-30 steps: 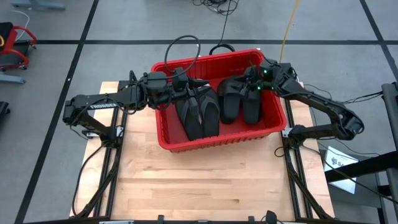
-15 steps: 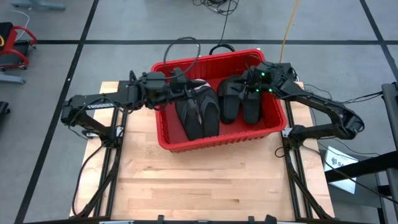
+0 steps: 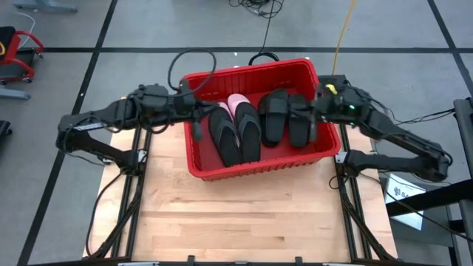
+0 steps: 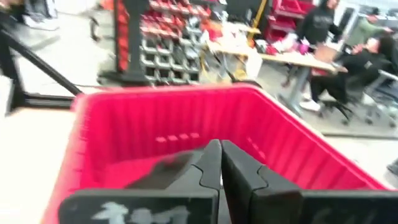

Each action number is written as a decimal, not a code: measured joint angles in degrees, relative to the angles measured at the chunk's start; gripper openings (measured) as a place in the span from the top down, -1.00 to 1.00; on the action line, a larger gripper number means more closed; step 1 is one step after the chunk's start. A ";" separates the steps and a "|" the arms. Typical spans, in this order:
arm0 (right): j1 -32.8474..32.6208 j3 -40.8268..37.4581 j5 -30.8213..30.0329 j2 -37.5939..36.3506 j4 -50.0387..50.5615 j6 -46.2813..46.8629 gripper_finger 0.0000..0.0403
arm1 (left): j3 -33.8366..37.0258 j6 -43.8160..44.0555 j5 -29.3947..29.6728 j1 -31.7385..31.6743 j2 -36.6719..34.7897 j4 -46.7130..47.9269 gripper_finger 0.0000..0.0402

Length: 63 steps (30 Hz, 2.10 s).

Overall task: Pick and place slides into bin
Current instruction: Adjust the red bin

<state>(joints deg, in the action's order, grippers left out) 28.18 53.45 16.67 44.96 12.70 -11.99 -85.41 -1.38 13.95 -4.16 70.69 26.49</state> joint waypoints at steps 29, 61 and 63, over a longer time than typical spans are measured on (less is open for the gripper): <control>-8.04 -14.60 27.09 -32.56 6.85 11.35 1.00 | 36.31 0.36 -5.07 4.43 -30.47 -16.75 0.99; -8.03 -29.50 43.96 -44.78 -3.89 18.90 1.00 | 69.51 3.33 -19.36 4.45 -60.31 -36.22 0.99; -8.05 -31.07 46.80 -44.80 -7.59 20.71 1.00 | 70.76 3.21 -20.66 4.45 -61.46 -36.28 1.00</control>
<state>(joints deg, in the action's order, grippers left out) 20.12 22.38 63.46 0.17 5.11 8.72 -14.65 1.83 -6.70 0.30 9.23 -9.80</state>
